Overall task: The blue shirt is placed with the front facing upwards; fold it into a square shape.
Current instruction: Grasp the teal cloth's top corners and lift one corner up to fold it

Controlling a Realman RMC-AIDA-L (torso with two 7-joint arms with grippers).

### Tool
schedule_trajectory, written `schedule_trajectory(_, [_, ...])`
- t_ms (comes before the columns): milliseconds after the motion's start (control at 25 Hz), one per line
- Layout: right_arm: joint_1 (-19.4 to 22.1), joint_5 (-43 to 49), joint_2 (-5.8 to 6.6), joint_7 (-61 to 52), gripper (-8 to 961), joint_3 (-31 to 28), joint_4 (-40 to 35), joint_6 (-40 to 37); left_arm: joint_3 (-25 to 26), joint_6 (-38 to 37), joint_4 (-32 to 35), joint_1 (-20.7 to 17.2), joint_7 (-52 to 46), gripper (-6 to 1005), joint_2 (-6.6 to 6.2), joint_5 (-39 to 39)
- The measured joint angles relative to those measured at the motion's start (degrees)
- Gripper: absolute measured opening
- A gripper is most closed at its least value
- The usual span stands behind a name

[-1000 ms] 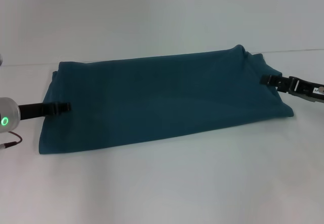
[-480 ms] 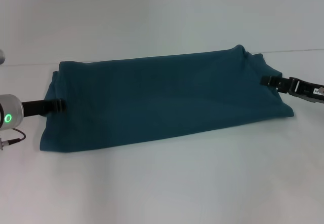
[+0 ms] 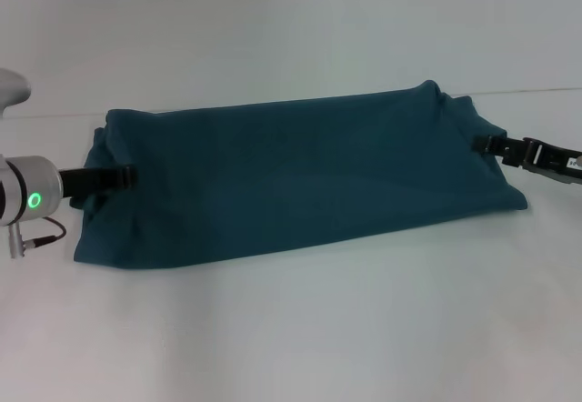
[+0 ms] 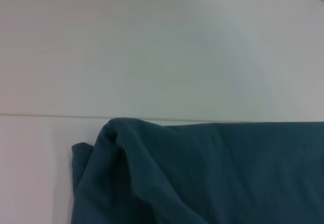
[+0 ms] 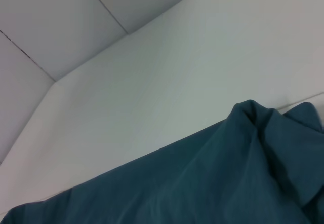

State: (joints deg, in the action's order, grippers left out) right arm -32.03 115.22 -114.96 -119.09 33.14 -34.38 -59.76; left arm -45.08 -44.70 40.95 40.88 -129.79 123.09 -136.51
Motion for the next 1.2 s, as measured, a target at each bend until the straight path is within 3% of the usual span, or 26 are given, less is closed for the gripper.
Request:
schedule_trajectory(480, [0.1, 0.0, 0.00, -0.6, 807, 0.0, -0.2, -0.2, 0.5, 0.8, 0.0, -1.0, -0.4, 0, -0.11, -0.6])
schedule_trajectory(800, [0.1, 0.0, 0.09, -1.1, 807, 0.0, -0.4, -0.9, 1.3, 1.9, -1.7, -3.1, -2.7, -1, -1.78, -0.8])
schedule_trajectory(1200, [-0.4, 0.0, 0.46, -1.2, 807, 0.1, -0.4, -0.9, 1.3, 2.4, 3.6, -5.7, -3.6, 60, -0.59, -0.7])
